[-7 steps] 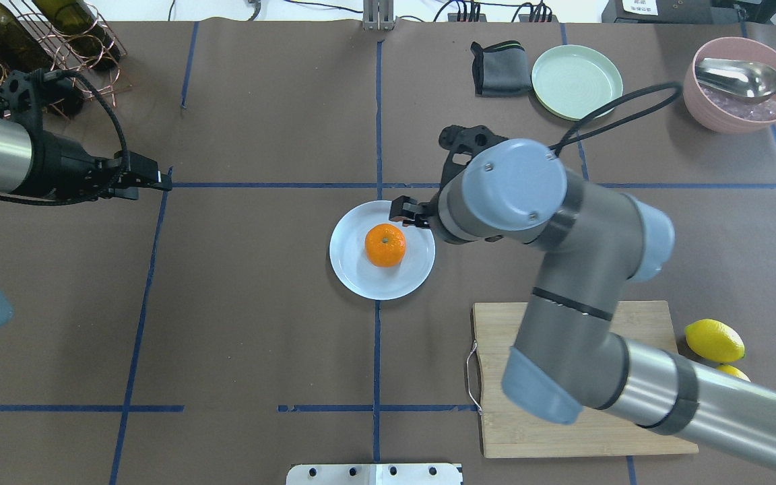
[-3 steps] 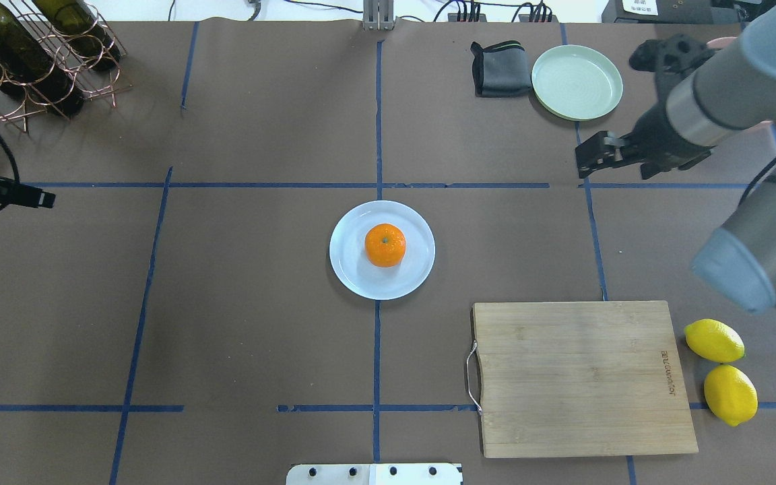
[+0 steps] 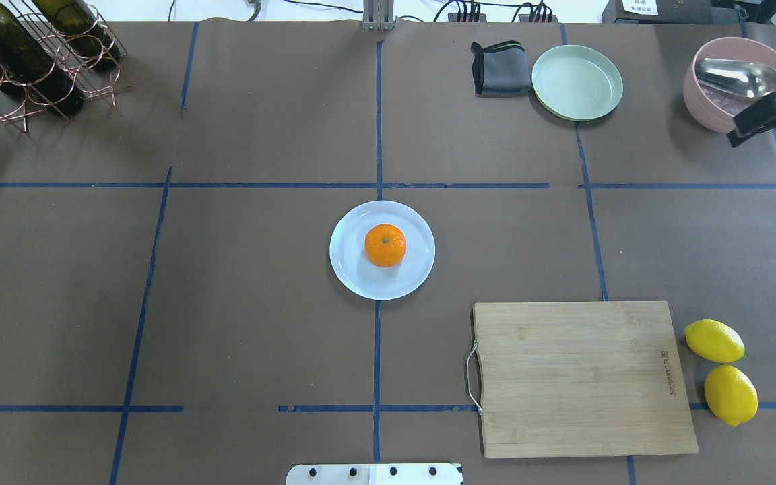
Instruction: Pick orange to plate
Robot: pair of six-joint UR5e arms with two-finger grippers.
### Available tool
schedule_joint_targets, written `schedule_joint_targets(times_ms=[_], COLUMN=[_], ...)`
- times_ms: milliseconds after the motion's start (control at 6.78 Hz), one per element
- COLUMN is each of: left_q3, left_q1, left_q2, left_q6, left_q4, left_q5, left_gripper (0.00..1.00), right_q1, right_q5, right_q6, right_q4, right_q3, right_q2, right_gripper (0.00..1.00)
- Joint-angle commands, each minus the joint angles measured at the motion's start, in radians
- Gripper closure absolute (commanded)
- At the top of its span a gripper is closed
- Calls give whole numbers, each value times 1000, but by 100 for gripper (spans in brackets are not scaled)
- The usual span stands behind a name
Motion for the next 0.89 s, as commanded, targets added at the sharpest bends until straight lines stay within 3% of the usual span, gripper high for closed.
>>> schedule_joint_targets(times_ms=[0,148,295,443,738], left_q3=[78,103,99,84,67], left_q1=[-150,-155,-155,-155,-154], left_q2=[-29,-14,9,46,58], left_q6=[172,176,176,176,165], left_q4=[194,220,216,216,219], left_q5=[-119,-197,-207,-209,-206], left_gripper=[33,27,6,0,0], right_q1=[143,148,148,148,148], right_q5=[25,27,55,66,62], right_q6=[-357,-382,-369,-364,-339], right_q4=[-119,-135,-145,-141,-133], right_q3=[-114,-131,-128,-142,-141], right_q2=[2,0,3,-1,-10], right_gripper=[0,0,0,0,0])
